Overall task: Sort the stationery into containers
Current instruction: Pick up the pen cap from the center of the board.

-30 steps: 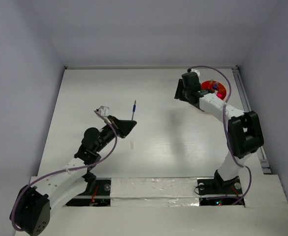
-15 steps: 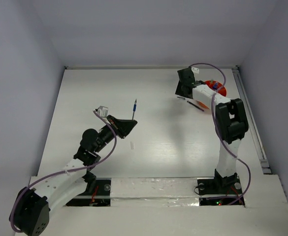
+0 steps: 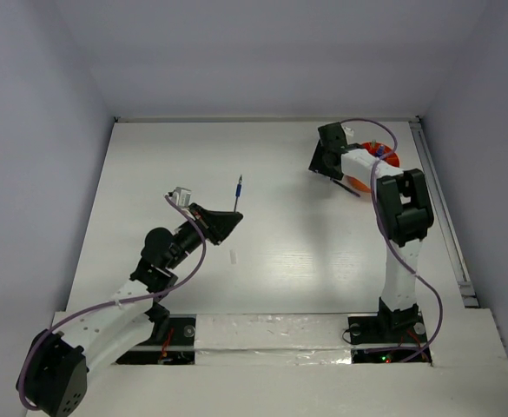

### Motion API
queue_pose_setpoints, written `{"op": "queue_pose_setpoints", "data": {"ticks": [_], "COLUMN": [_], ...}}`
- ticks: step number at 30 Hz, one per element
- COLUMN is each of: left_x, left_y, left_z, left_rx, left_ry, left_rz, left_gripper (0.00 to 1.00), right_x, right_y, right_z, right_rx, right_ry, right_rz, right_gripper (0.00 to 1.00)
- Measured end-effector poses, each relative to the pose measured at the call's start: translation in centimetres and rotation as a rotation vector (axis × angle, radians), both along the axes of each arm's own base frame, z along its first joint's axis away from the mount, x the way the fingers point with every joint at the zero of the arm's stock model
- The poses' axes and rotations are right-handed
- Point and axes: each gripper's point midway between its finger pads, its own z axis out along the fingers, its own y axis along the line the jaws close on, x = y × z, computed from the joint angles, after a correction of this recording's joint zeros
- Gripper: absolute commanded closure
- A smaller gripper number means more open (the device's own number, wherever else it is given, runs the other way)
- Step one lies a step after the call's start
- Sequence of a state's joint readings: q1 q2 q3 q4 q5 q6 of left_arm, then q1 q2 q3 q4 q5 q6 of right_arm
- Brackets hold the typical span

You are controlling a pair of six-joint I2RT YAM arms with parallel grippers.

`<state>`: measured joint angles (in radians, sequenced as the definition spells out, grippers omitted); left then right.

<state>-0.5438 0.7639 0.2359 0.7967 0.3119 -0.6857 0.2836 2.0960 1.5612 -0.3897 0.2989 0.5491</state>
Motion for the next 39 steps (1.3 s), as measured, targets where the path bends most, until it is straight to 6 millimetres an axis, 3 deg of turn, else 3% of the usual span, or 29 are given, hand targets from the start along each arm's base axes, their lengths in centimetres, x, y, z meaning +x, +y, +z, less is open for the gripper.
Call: {"op": "queue_pose_setpoints", "data": {"ticks": [16, 27, 36, 39], "left_x": [0.0, 0.0, 0.1, 0.1], "left_y": [-0.3, -0.5, -0.6, -0.6], "left_z": [-0.1, -0.2, -0.5, -0.5], "left_rx": [-0.003, -0.006, -0.001, -0.001], "left_ry": [0.0, 0.005, 0.014, 0.014], "left_rz": [-0.015, -0.023, -0.027, -0.027], "left_gripper": [1.0, 1.0, 1.0, 1.0], "right_x": [1.6, 3.2, 3.1, 3.1], "right_y": [1.1, 1.6, 2.2, 2.6], "right_z": [-1.1, -1.4, -1.5, -1.5], "right_rx": [0.031, 0.019, 0.021, 0.034], "right_ry": [0.007, -0.002, 0.012, 0.014], "right_rz": [0.017, 0.062, 0.114, 0.13], "right_gripper": [0.42, 0.62, 0.54, 0.57]}}
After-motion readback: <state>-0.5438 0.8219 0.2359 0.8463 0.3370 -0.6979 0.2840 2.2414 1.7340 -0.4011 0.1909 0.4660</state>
